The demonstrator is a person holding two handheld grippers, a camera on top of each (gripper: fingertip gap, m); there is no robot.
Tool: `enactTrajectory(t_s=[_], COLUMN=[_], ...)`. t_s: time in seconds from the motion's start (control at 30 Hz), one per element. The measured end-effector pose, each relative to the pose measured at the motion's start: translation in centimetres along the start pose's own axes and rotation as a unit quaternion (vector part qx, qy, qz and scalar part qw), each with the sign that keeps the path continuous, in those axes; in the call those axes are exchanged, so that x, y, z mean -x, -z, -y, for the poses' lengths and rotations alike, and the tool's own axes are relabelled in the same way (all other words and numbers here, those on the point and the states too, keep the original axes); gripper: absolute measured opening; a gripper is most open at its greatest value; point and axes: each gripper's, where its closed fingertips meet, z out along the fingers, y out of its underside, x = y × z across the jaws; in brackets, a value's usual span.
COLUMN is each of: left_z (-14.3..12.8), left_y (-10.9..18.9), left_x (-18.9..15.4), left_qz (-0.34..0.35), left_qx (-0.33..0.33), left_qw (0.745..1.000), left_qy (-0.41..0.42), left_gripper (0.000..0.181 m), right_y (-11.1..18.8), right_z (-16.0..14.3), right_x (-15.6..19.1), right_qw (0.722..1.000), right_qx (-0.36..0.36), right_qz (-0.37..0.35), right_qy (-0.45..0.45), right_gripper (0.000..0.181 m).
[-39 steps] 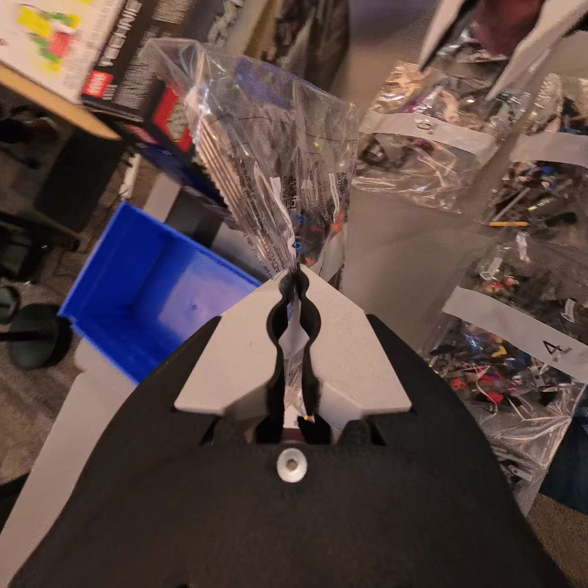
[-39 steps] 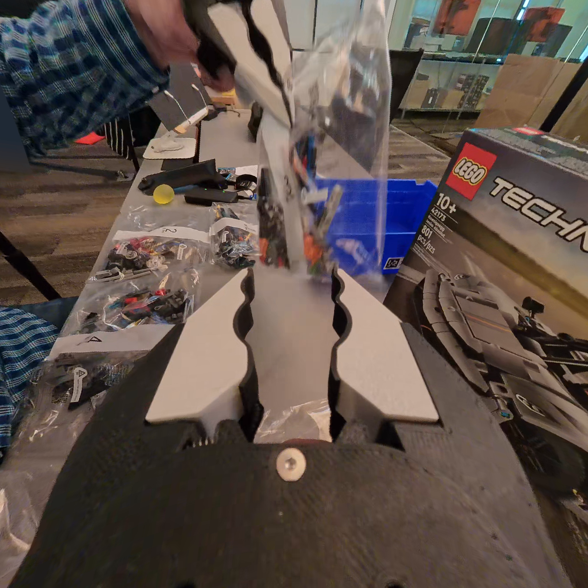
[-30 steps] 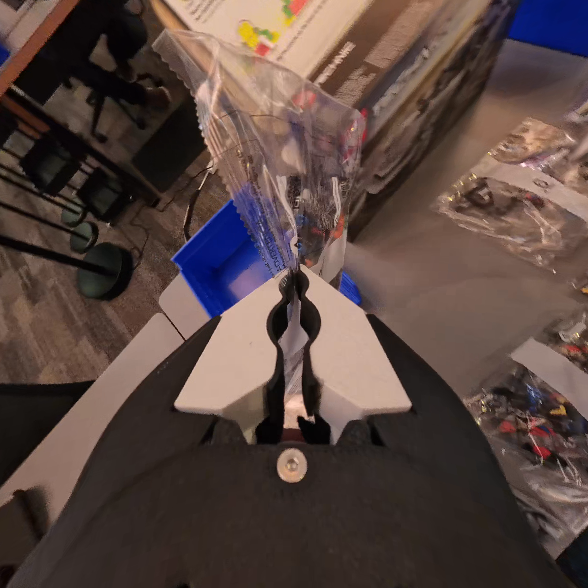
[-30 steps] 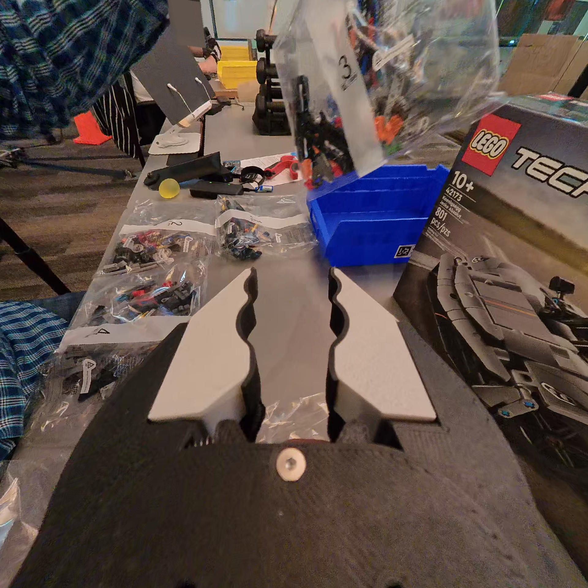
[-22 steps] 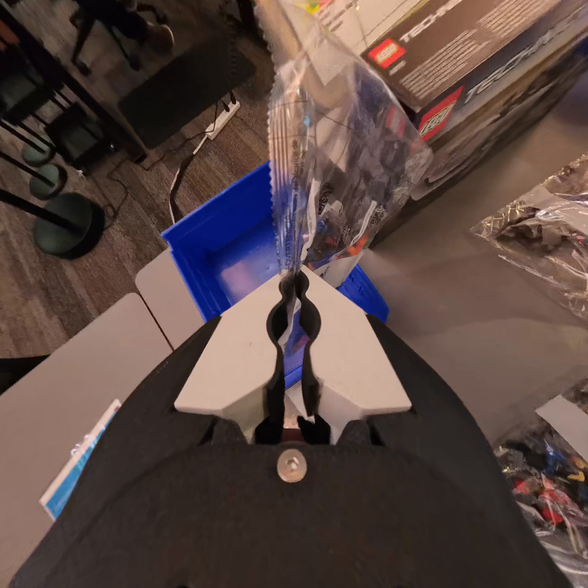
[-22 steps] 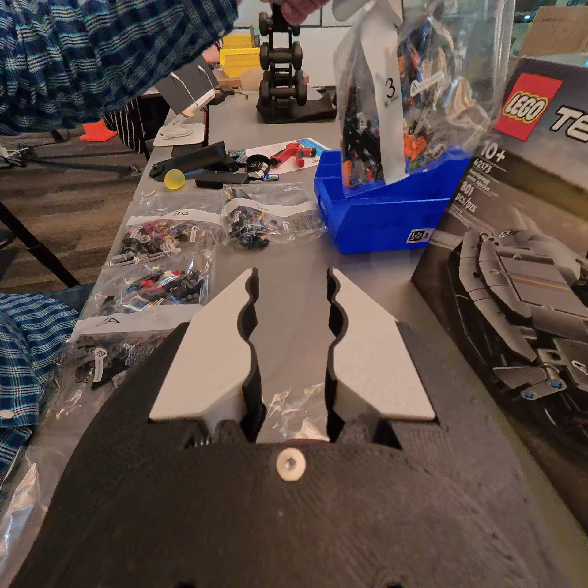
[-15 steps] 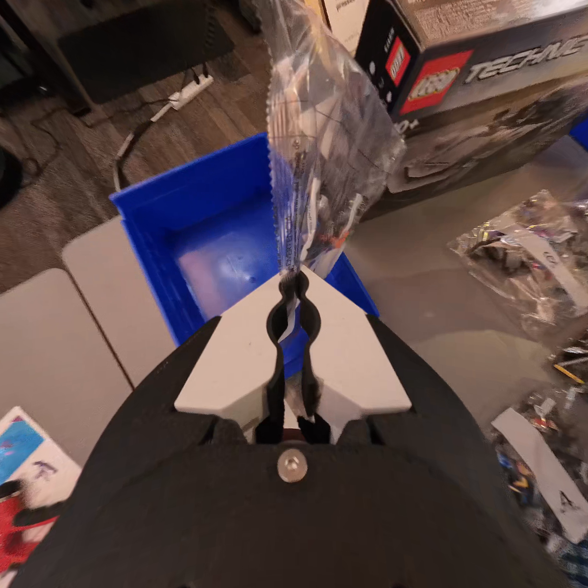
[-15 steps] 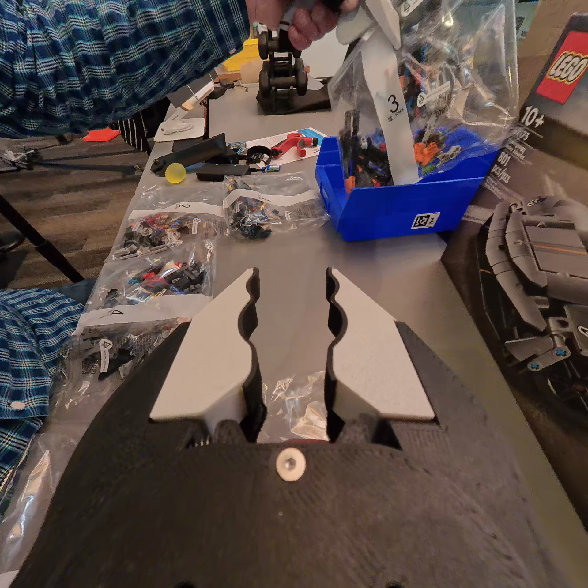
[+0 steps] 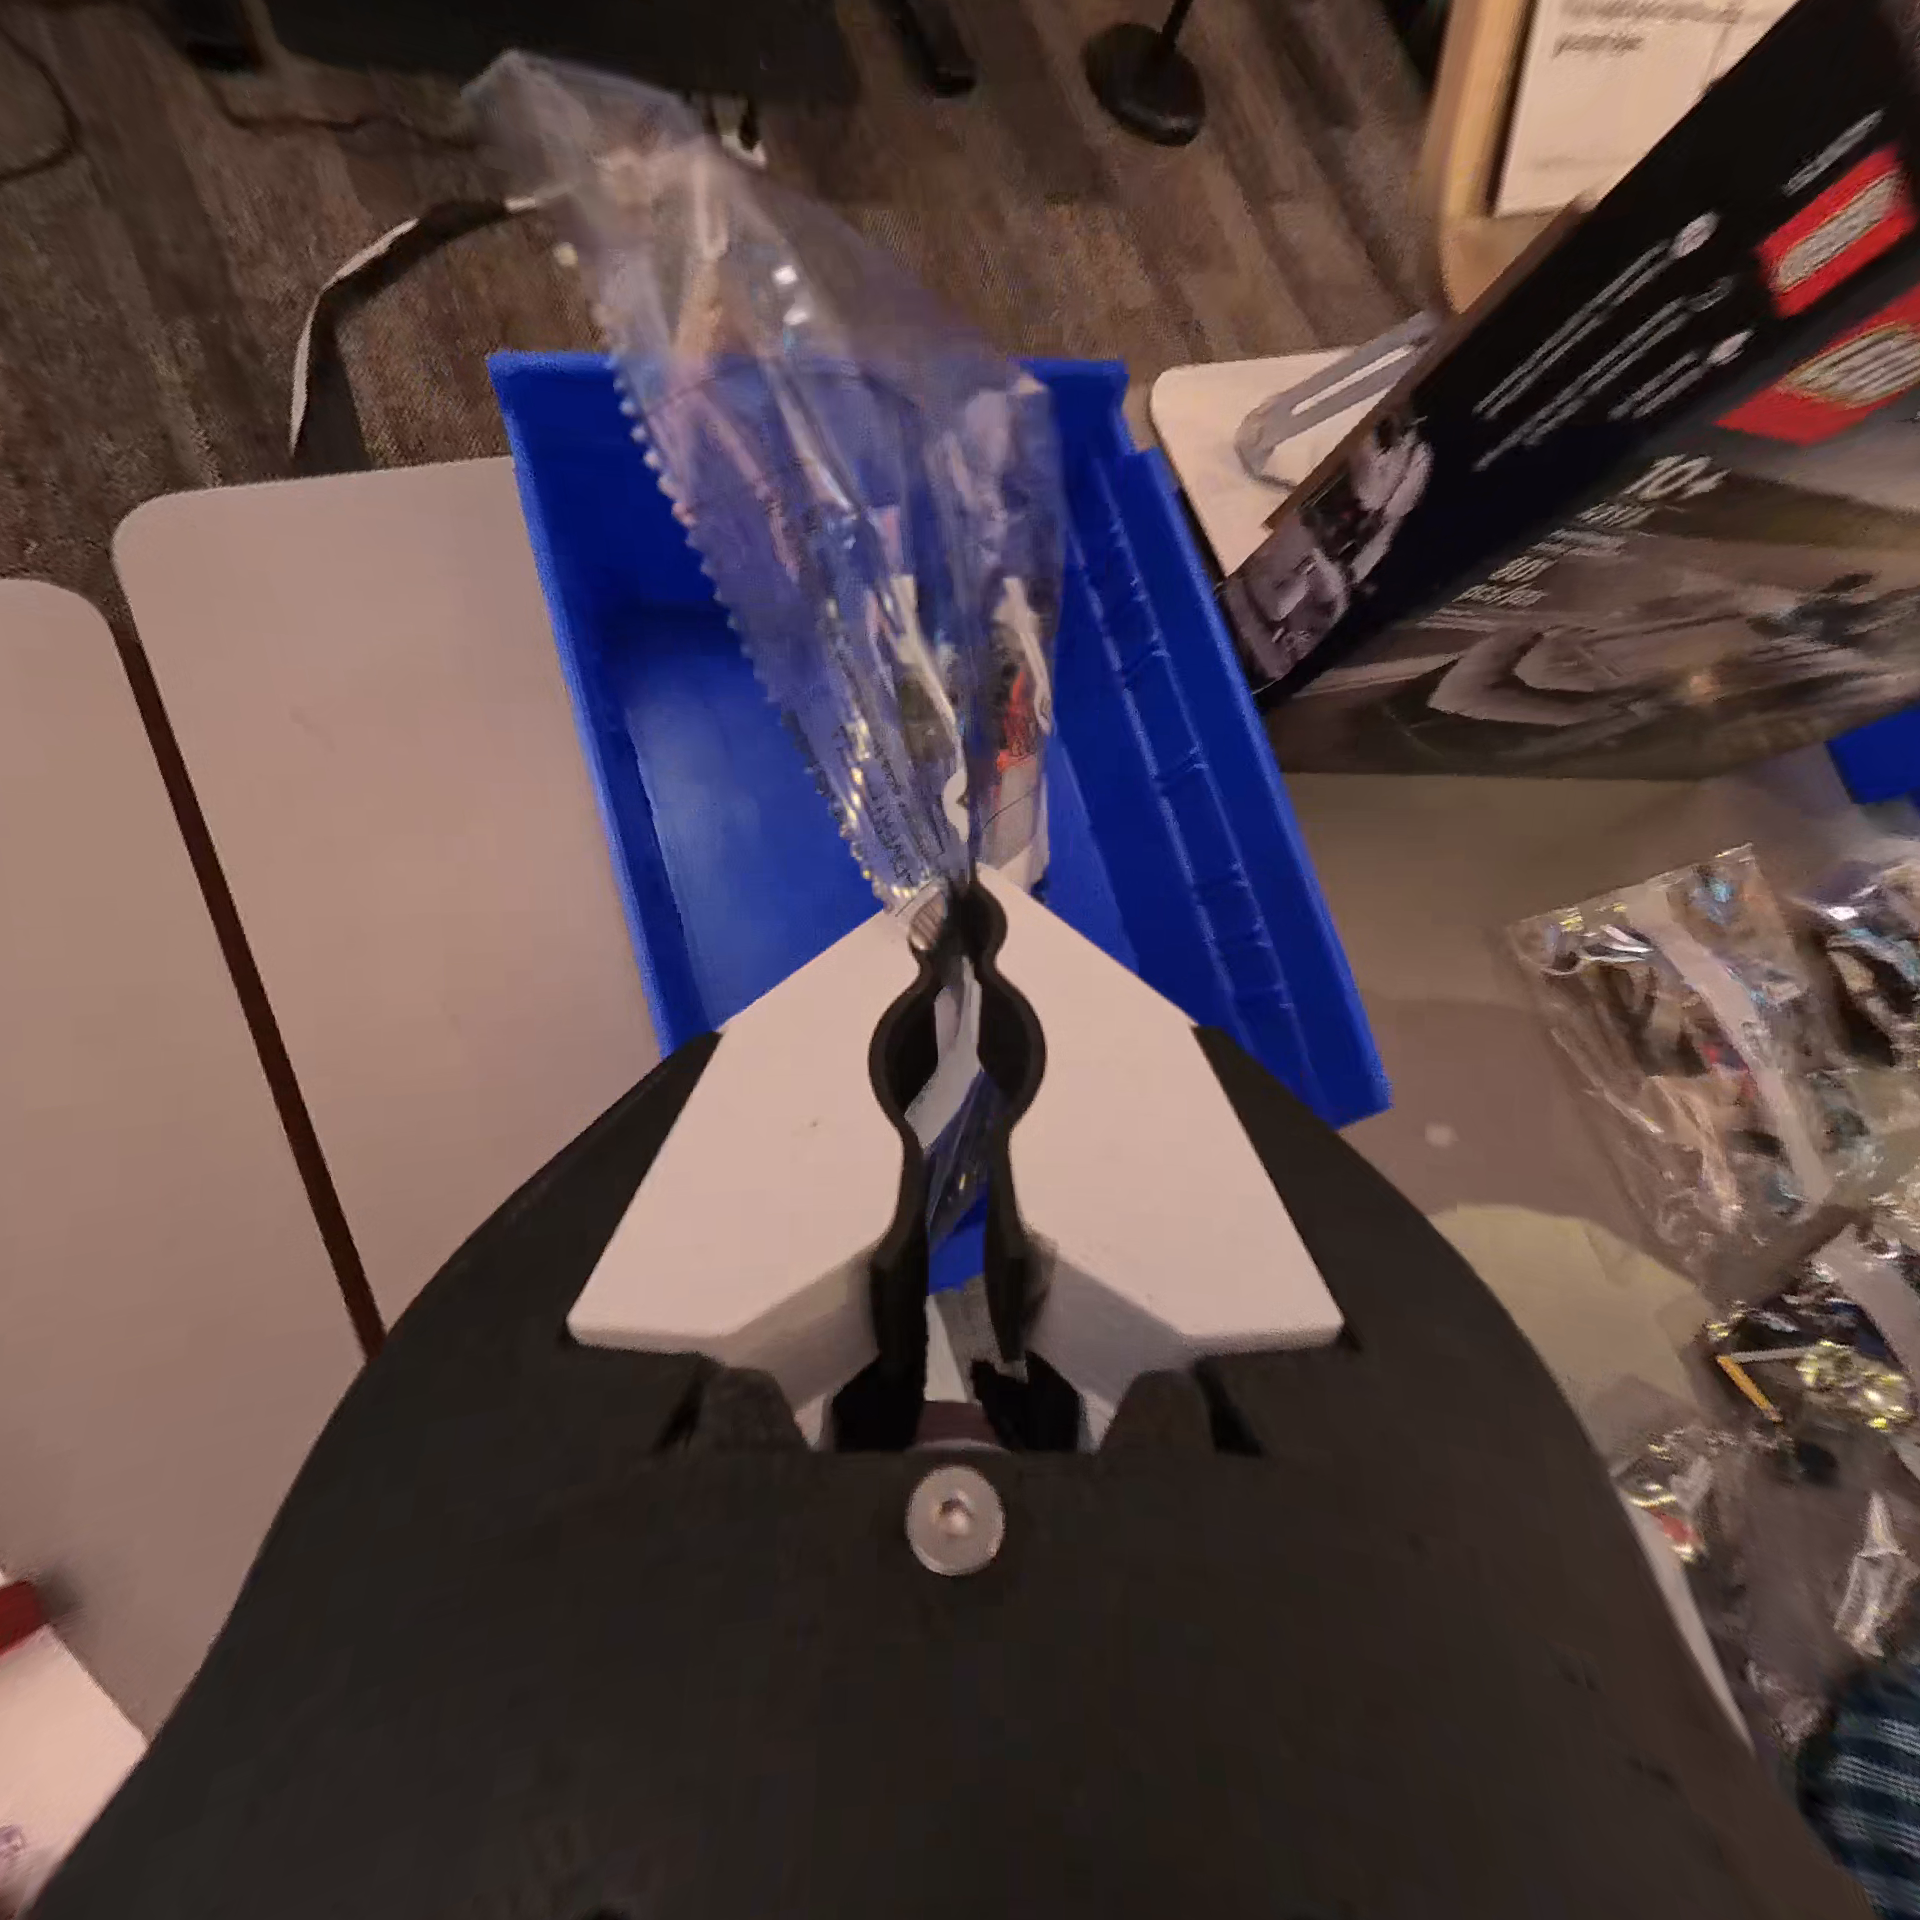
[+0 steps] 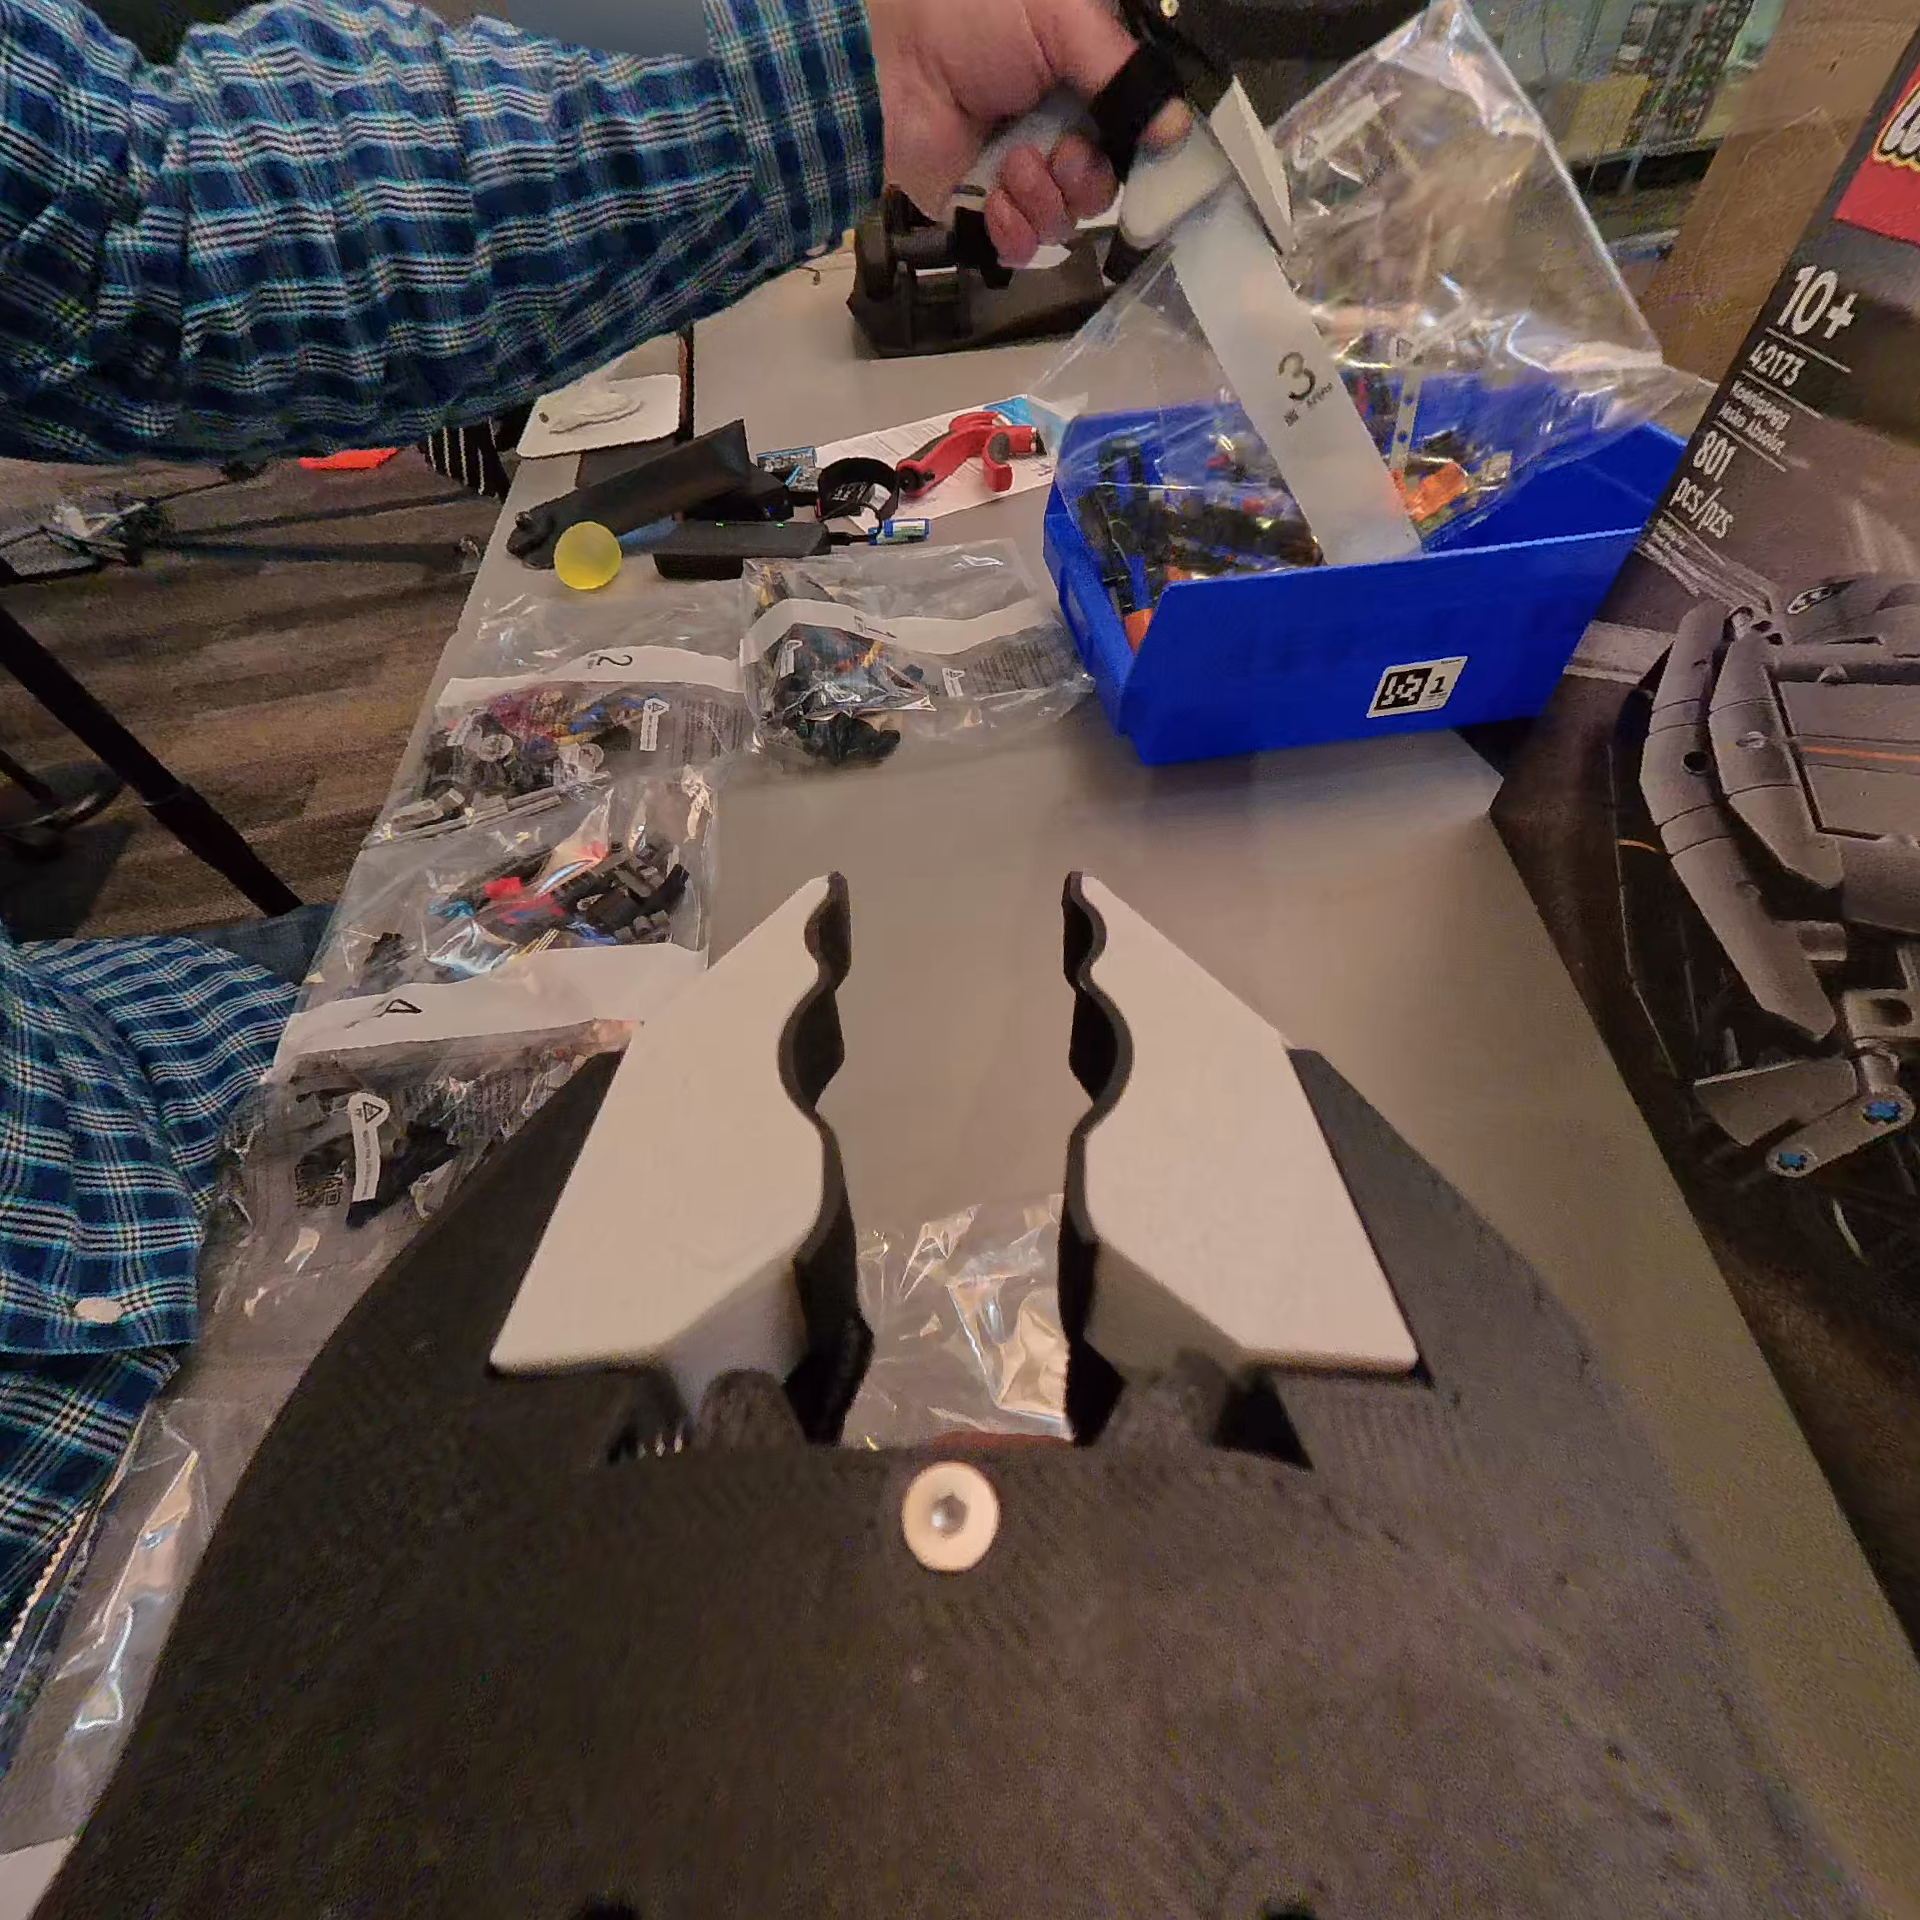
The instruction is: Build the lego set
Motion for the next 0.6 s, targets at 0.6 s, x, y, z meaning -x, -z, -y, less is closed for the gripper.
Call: enactTrajectory(t_s=[0.6], left_z=[-1.4], left_y=[-10.0], left_x=[0.9], left_qz=[0.038], left_qx=[0.092], left_qw=[0.995], left_qy=[-0.018], left_gripper=[0.006], right_y=[0.5], right_z=[-1.9], right_x=[-0.6], right_qw=[0.999], right_qx=[0.034], right_qz=[-0.008], right_qy=[-0.016], right_gripper=[0.042])
